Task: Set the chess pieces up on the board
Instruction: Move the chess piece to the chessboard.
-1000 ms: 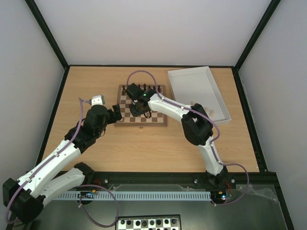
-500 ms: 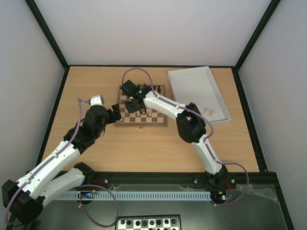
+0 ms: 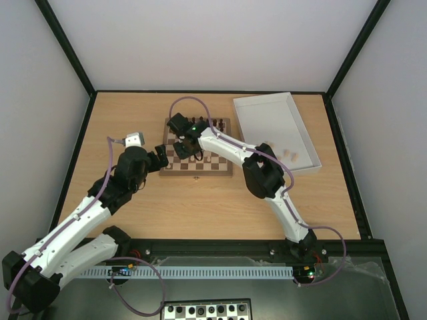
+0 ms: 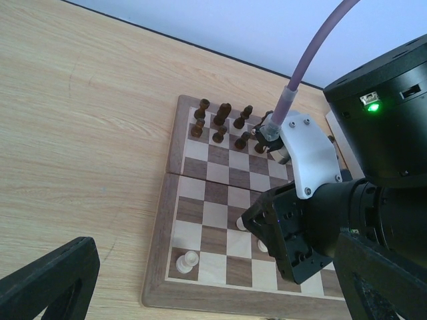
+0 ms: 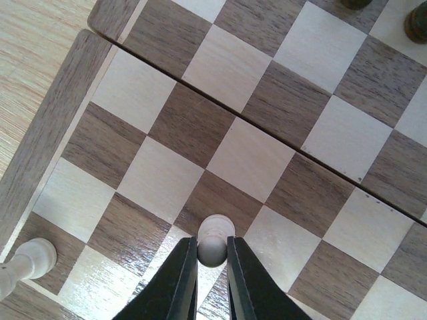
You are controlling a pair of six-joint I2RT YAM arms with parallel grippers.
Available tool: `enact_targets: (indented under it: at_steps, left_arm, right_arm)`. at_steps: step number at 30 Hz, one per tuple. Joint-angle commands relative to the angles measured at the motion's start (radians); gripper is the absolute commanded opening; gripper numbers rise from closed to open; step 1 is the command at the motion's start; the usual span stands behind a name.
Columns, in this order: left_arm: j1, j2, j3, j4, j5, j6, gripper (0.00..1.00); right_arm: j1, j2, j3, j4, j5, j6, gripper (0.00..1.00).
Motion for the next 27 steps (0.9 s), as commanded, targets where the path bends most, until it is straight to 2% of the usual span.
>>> enact_targets:
  at_steps: [1,27]
  left_arm:
    - [0.003,-0.007,-0.009,-0.009,-0.016,-0.005,0.99]
    - [0.006,-0.010,-0.019,-0.003,-0.008,-0.007,0.99]
  right_arm:
    - [0.005,0.012,0.033,-0.061,-0.013,-0.006,0.13]
    - [0.041,-0.073,-0.118,-0.025,-0.027,0.022,0.11]
